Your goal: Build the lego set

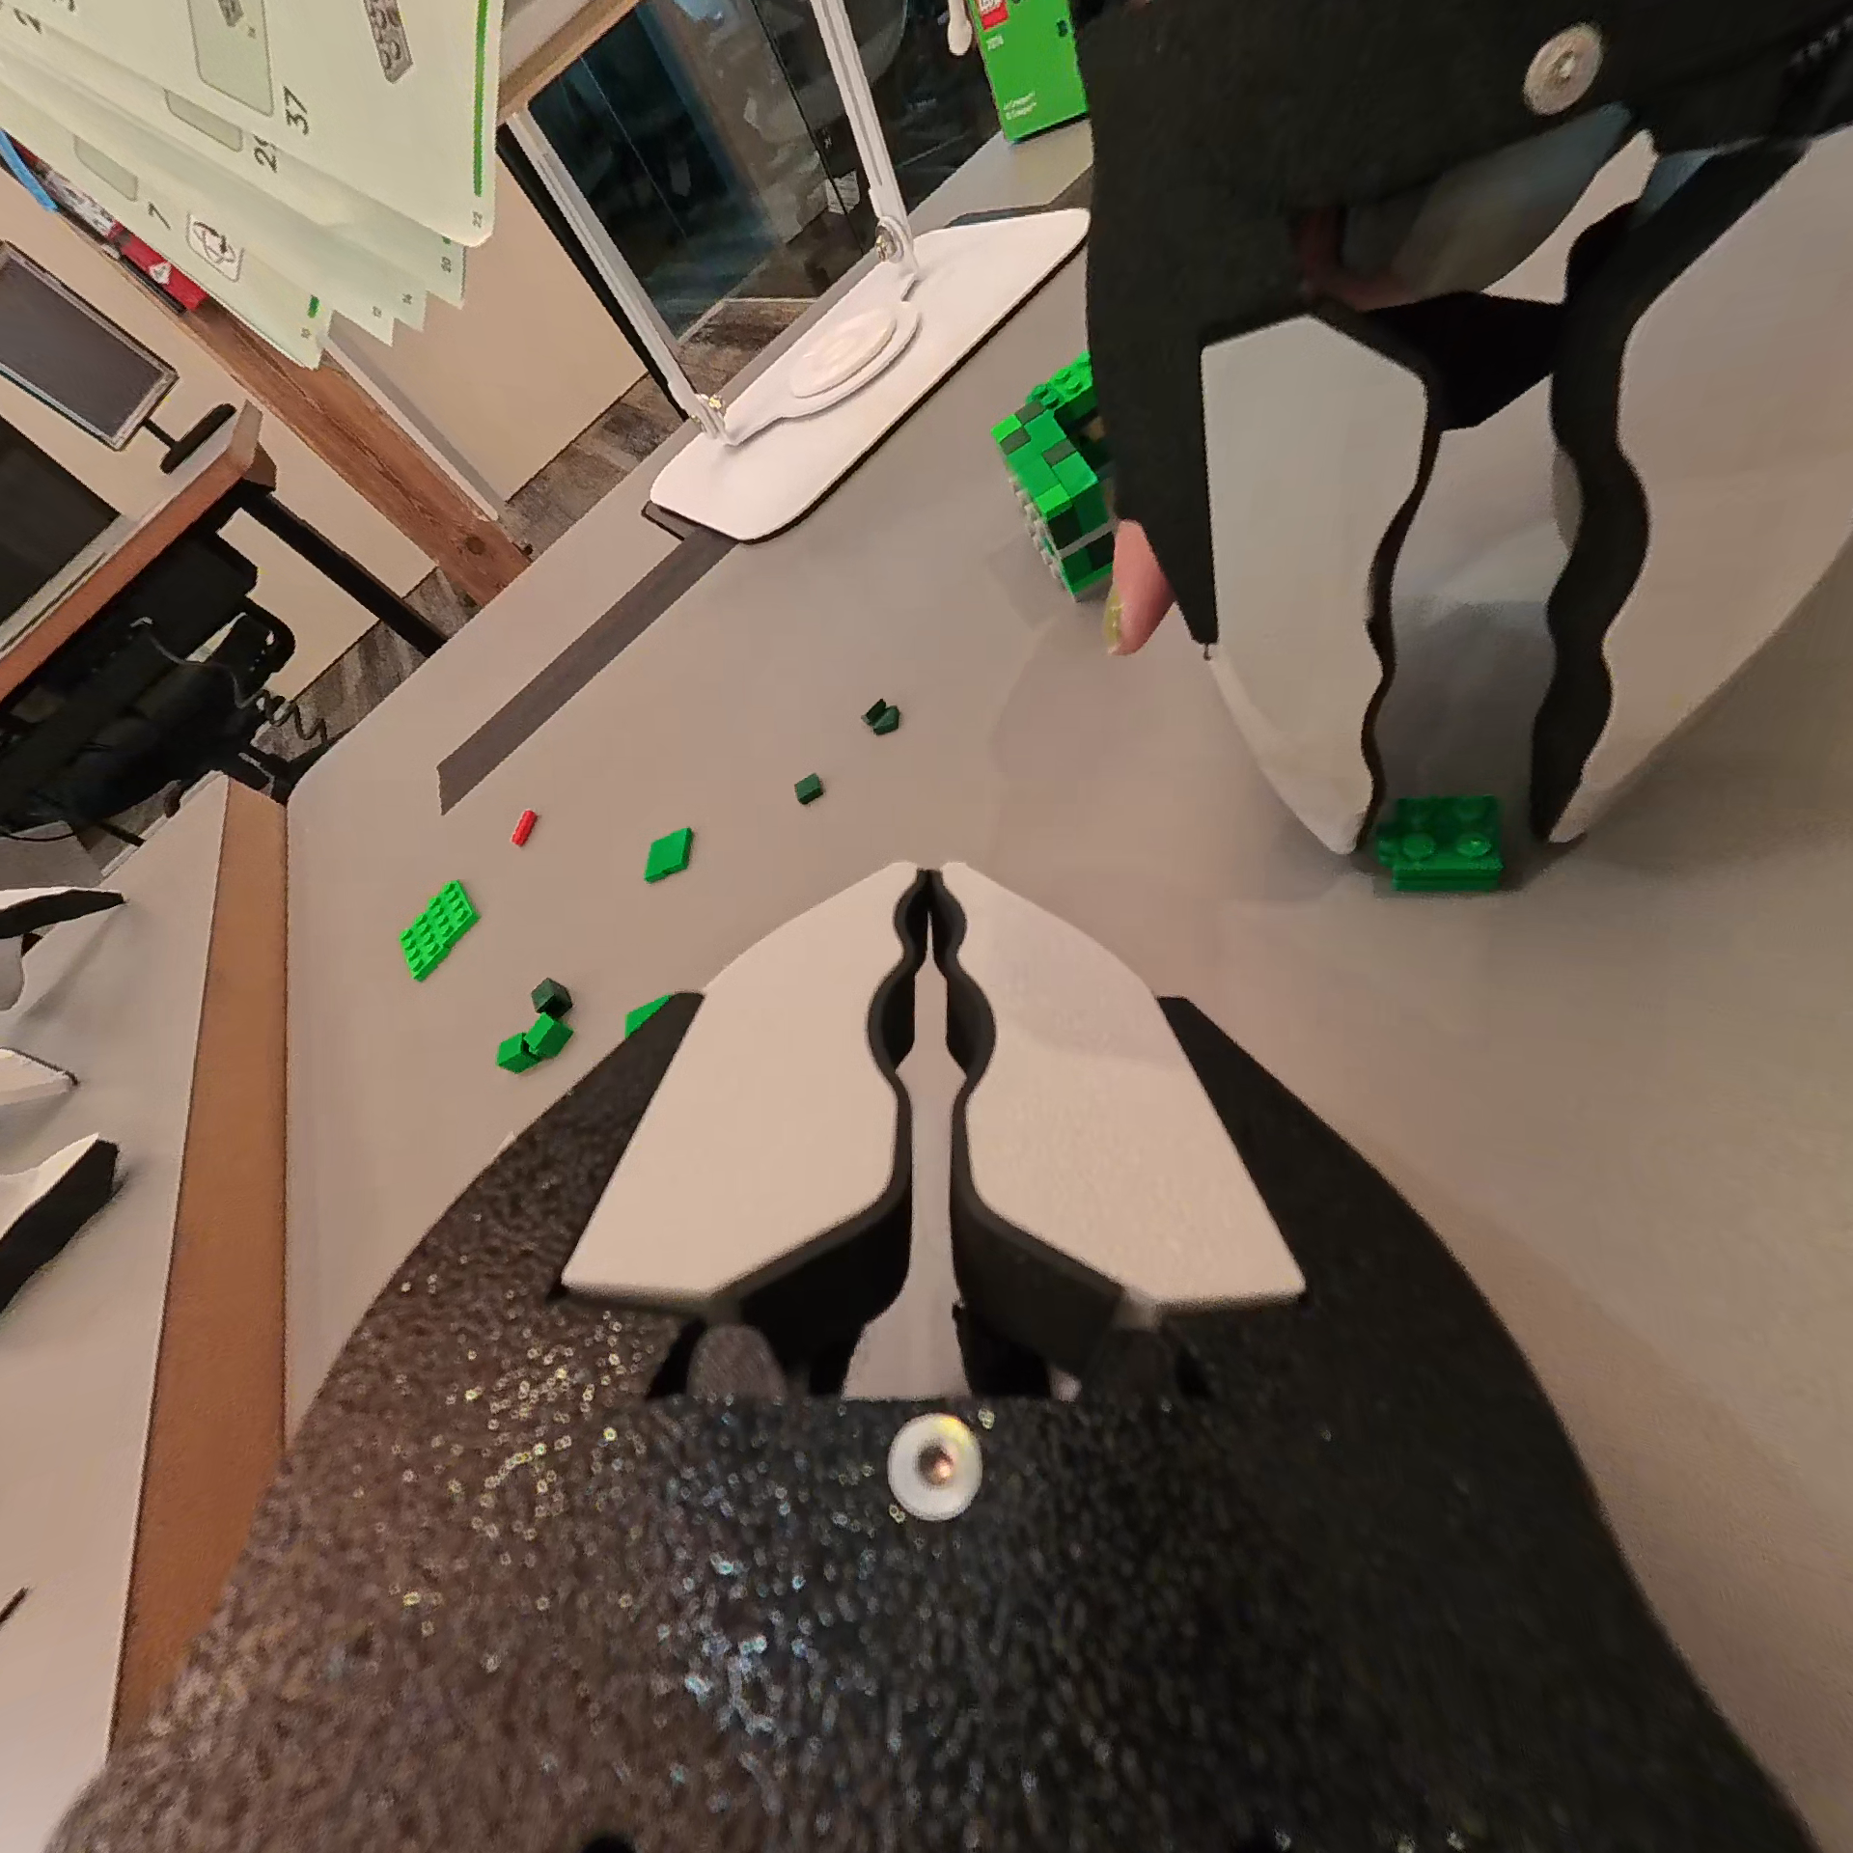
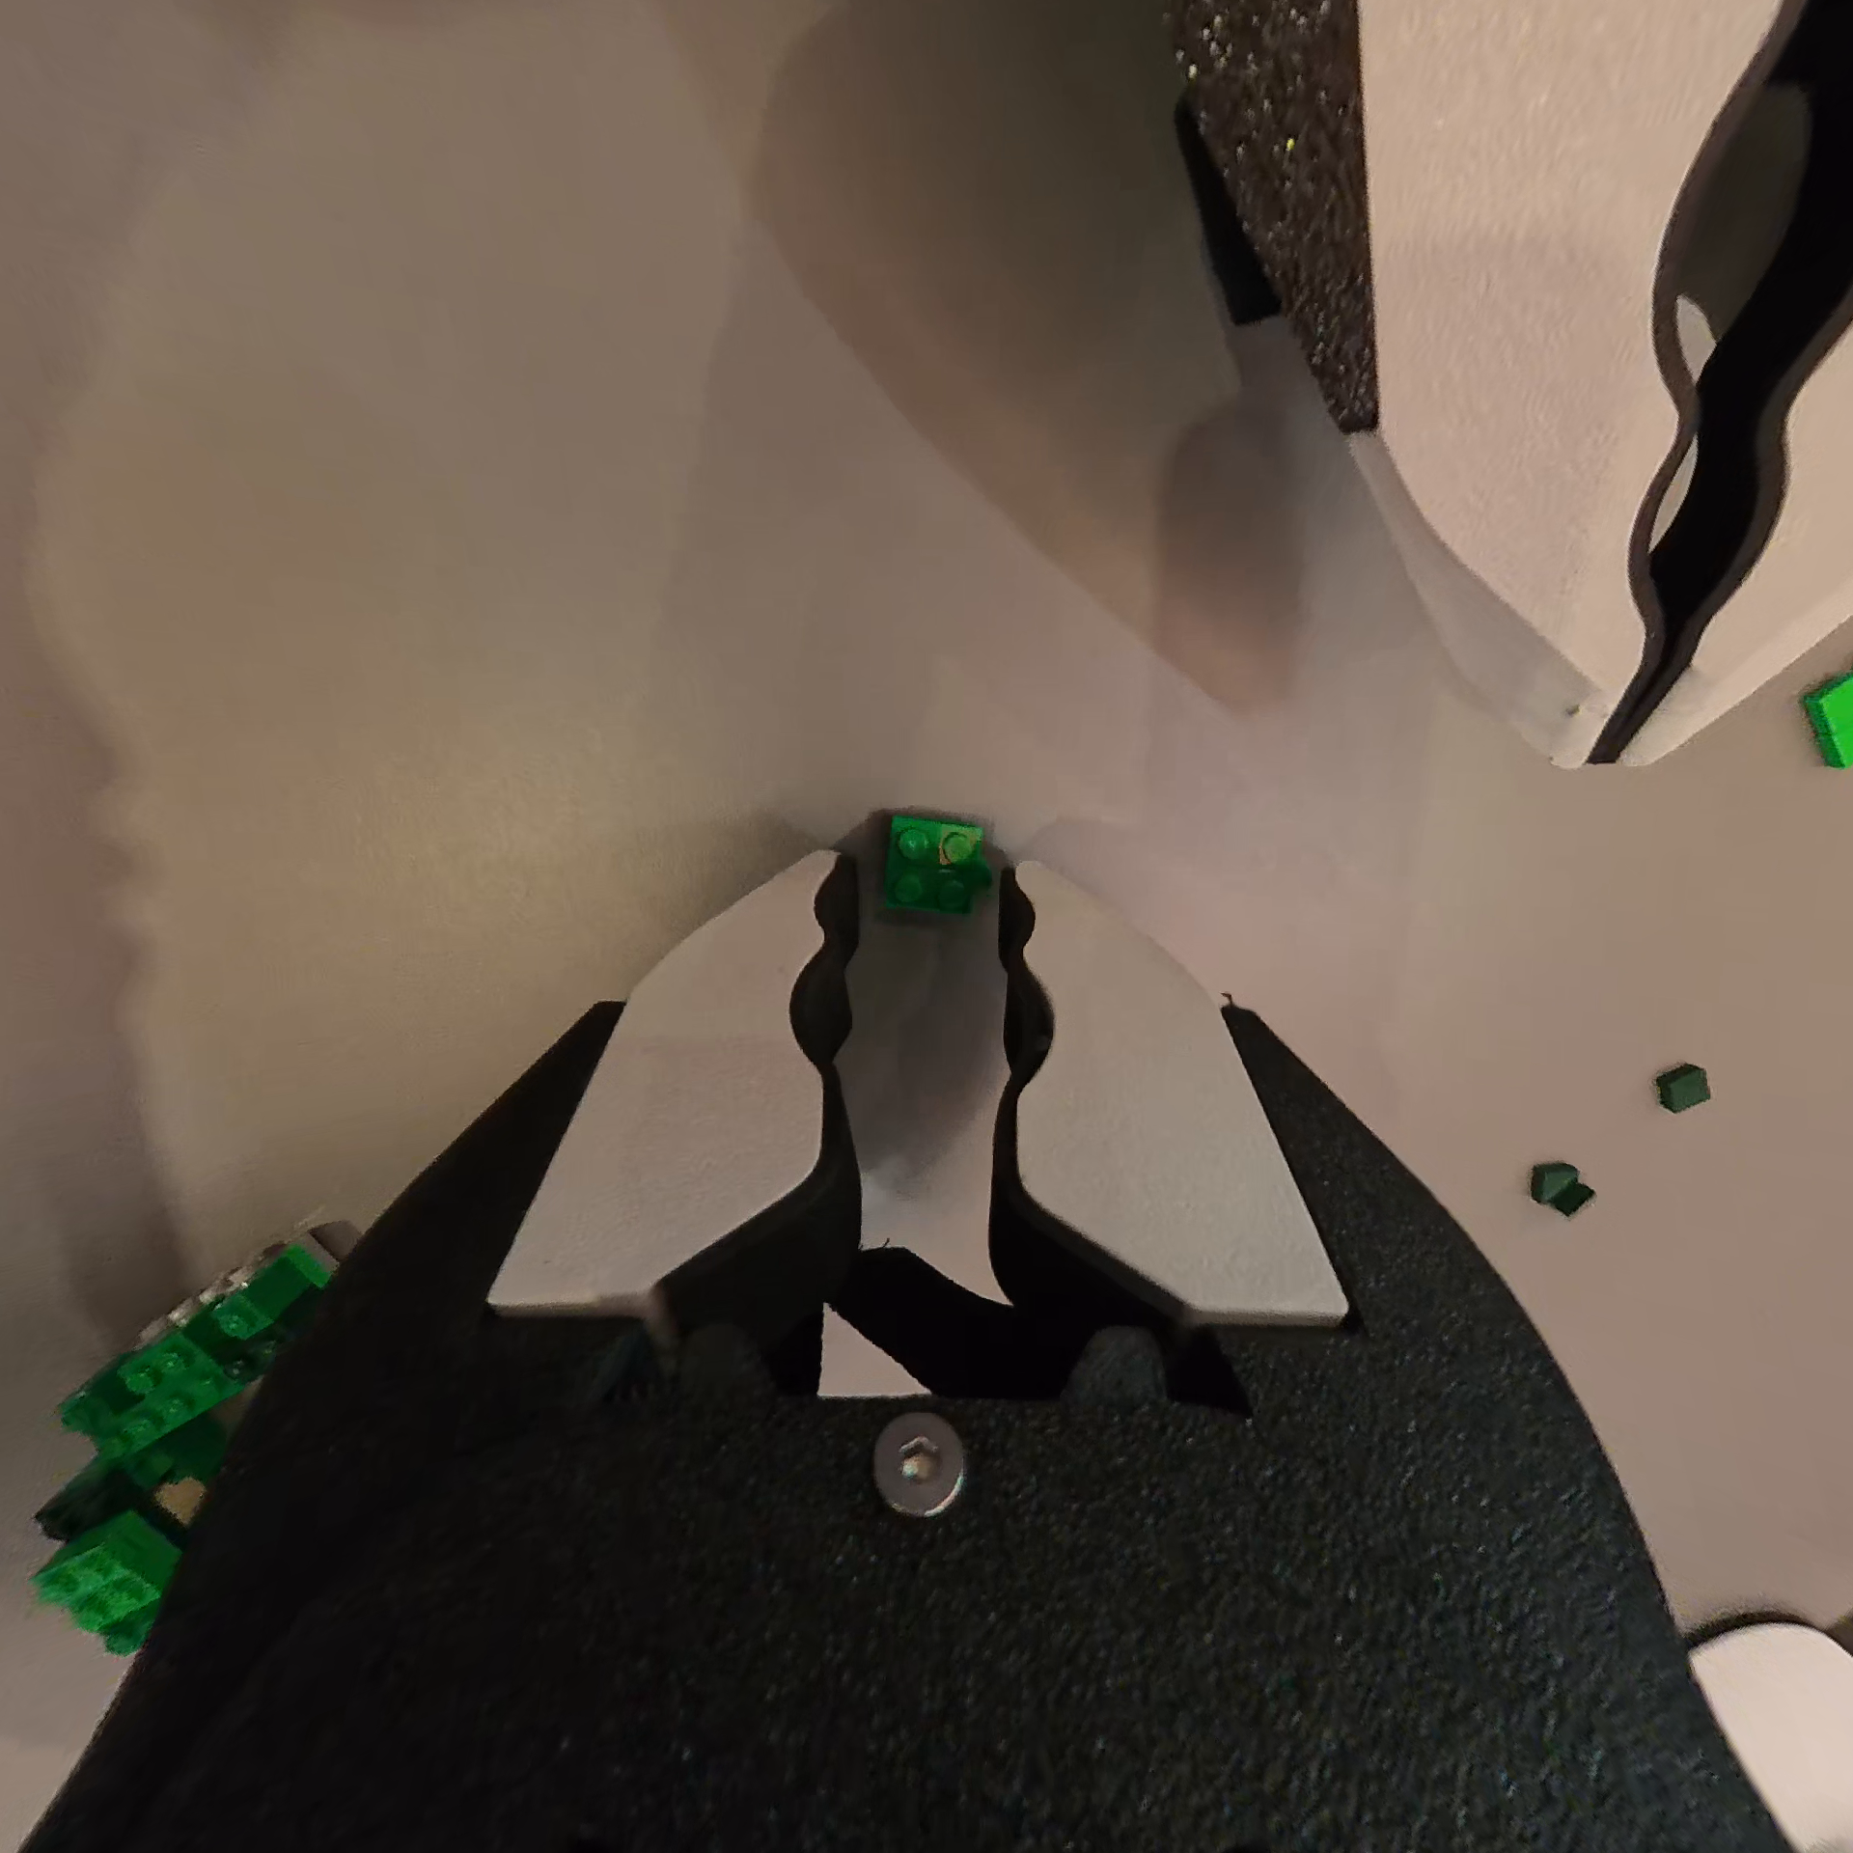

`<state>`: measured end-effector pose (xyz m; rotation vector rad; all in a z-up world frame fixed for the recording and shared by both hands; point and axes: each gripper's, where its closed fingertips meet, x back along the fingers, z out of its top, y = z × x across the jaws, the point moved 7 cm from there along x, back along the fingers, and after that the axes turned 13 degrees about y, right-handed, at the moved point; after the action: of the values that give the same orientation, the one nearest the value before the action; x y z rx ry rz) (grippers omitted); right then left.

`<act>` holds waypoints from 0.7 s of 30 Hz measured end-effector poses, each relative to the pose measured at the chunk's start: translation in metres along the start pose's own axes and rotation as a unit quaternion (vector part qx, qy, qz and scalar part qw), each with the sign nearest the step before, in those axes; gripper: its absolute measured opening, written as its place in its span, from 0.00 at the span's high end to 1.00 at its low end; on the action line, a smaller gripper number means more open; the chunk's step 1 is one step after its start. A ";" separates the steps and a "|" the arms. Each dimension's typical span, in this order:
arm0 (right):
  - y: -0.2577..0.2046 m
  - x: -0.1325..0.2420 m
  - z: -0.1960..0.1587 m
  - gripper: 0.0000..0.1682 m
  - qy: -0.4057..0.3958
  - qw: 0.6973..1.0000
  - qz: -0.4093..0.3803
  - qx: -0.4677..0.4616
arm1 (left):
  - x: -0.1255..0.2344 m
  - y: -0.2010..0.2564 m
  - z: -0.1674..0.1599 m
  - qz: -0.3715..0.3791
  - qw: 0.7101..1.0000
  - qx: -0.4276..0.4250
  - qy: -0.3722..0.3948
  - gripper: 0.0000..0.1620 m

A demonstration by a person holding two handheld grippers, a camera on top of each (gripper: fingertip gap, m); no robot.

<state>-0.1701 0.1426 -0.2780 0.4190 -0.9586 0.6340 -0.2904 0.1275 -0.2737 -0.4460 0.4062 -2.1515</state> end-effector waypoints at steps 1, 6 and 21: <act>0.000 0.000 0.000 0.85 -0.001 1.000 -0.001 0.001 | 0.000 0.000 0.000 0.000 1.000 0.000 -0.001 1.00; 0.000 0.000 -0.001 0.86 -0.004 1.000 0.001 -0.008 | 0.001 -0.001 0.000 0.003 1.000 0.003 -0.001 1.00; -0.002 0.005 -0.013 0.87 0.047 0.998 -0.017 -0.048 | 0.003 0.001 0.002 -0.019 1.000 0.014 0.012 1.00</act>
<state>-0.1590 0.1501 -0.2806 0.3169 -0.8879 0.5700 -0.2903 0.1242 -0.2719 -0.4142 0.3828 -2.1983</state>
